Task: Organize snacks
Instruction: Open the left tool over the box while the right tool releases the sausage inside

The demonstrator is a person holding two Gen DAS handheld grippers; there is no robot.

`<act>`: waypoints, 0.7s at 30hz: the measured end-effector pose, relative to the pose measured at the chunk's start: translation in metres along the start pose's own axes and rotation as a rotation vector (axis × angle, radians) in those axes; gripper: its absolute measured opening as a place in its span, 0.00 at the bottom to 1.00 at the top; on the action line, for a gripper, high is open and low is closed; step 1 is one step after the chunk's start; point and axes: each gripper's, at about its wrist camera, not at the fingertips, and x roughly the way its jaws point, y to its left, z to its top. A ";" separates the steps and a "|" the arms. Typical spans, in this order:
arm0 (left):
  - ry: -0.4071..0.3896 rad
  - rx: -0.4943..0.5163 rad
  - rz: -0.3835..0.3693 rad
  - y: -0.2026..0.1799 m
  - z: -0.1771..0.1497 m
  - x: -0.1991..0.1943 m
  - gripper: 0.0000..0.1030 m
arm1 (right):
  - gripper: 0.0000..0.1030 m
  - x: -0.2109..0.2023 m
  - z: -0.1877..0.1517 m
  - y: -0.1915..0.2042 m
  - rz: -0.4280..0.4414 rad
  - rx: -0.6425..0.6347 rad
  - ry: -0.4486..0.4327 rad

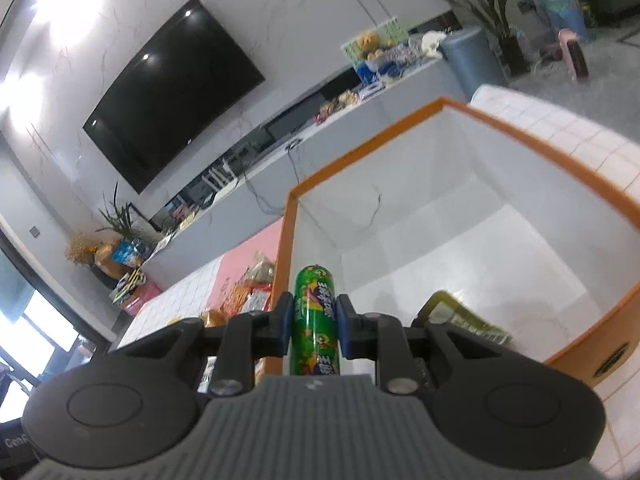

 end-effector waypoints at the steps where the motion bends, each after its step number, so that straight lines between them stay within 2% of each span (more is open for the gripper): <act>1: 0.000 0.001 0.010 0.001 -0.001 0.002 0.77 | 0.20 0.001 -0.002 0.003 -0.019 -0.025 0.005; 5: -0.005 -0.002 0.042 0.008 -0.002 0.004 0.77 | 0.20 0.006 -0.004 0.008 -0.075 -0.085 0.036; 11: 0.015 -0.032 0.049 0.020 -0.001 0.010 0.77 | 0.21 0.002 -0.002 0.003 -0.053 -0.056 0.037; 21: 0.023 -0.026 0.045 0.018 -0.003 0.009 0.77 | 0.21 0.004 -0.003 0.008 -0.066 -0.080 0.044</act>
